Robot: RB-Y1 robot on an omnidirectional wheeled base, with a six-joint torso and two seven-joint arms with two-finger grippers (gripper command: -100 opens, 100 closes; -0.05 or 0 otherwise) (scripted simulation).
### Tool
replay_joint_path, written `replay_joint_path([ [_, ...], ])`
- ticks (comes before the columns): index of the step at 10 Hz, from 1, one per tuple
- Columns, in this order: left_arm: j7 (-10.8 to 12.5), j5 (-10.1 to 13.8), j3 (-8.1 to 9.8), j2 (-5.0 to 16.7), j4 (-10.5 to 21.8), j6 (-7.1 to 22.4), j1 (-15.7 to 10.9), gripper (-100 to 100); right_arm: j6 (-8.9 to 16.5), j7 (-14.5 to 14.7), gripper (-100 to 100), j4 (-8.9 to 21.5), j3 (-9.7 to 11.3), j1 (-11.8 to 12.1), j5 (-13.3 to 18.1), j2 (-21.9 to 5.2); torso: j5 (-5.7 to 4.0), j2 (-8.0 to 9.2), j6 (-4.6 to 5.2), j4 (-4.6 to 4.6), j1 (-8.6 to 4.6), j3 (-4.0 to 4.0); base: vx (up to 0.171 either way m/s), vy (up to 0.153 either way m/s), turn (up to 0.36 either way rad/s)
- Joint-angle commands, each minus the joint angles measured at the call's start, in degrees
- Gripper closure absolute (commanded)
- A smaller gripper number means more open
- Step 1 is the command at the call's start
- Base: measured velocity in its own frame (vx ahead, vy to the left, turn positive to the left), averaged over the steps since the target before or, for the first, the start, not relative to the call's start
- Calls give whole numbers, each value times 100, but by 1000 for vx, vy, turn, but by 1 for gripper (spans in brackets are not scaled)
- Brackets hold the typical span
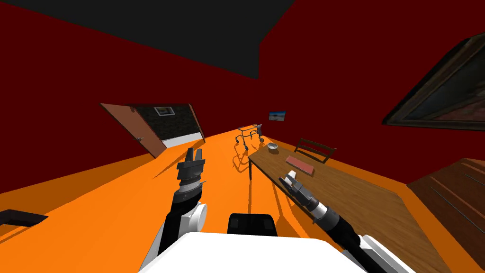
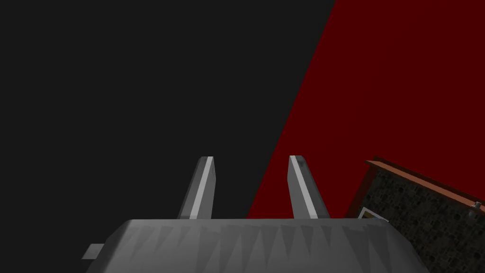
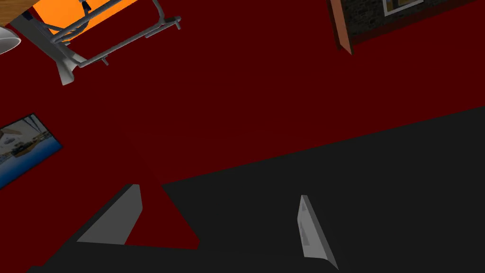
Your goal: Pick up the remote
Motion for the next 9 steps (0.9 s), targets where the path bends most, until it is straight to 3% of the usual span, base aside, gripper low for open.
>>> replay_joint_path([
  [1, 0, 0, 0, 0, 0, 0, 0, 0, -46, 168, -100, 286, 75, 63, 286, -286, 0, 0, 0, 0, 0, 0, 15, 39, 435],
  [3, 0, 0, 1, 0, 0, 0, 1, 0, -46, 168, -100, 394, 75, 63, 364, -295, 0, -3, 6, -1, -3, -2, 9, 15, 99],
  [4, 0, 0, 1, 0, 0, 0, 2, 0, -70, 290, -100, 598, 134, 117, 618, -476, -2, -1, 8, 0, -7, -1, 8, 18, 278],
  [5, 0, 0, 0, 0, 0, 0, 0, 0, -70, 290, -100, 640, 134, 117, 626, -476, -1, -2, 2, 0, -6, -1, 10, 9, 232],
  [6, 0, 0, 1, 0, 0, 0, 1, 0, -85, 416, -100, 808, 197, 167, 865, -649, -2, -2, 6, 0, -8, -1, 21, 11, 340],
  [9, 0, 0, 1, 0, 0, 0, 1, 0, -89, 546, -100, 1146, 263, 213, 1182, -816, -2, -6, 2, -1, -12, -4, 20, -1, 232],
])
